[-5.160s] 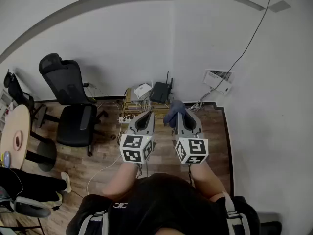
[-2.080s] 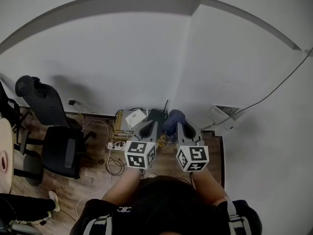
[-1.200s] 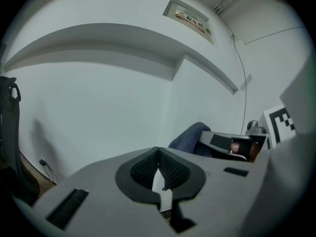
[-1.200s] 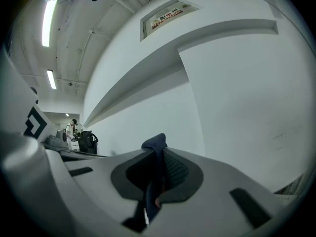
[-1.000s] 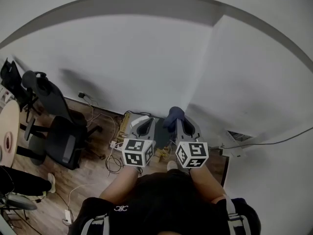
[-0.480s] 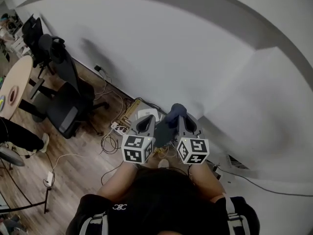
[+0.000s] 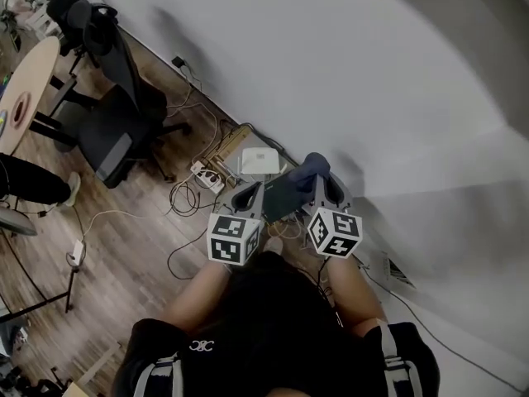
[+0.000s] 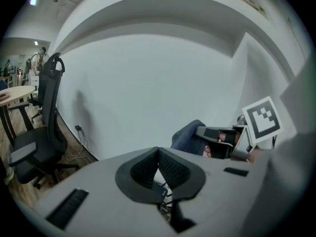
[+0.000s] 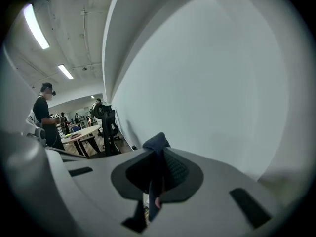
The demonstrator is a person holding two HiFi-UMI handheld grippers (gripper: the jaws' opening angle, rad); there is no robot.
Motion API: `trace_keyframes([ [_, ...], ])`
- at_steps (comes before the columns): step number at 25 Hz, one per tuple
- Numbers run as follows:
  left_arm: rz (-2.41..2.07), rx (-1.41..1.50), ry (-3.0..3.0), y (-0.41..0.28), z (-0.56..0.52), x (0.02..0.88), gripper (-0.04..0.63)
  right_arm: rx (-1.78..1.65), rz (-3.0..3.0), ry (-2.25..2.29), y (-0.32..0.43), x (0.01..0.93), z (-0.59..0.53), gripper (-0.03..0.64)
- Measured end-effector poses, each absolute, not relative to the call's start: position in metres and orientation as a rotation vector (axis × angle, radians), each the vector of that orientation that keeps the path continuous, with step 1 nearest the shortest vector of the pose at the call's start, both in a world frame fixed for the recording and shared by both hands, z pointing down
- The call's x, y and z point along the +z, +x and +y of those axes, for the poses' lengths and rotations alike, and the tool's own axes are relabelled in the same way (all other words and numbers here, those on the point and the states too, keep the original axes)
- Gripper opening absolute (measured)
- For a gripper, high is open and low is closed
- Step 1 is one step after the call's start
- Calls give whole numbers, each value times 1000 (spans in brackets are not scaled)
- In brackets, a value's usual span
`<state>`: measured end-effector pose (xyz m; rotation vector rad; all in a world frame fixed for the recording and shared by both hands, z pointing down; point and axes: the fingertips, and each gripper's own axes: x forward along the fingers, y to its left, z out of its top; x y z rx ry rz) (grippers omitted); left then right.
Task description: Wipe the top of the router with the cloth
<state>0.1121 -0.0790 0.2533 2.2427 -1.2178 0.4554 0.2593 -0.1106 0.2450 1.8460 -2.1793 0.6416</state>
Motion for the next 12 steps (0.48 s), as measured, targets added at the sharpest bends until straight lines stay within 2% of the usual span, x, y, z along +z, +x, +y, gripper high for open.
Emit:
trace_keyframes([
  [12, -1067, 535, 2121, 102, -112, 374, 2, 871, -1960, 1744, 258, 362, -138, 6],
])
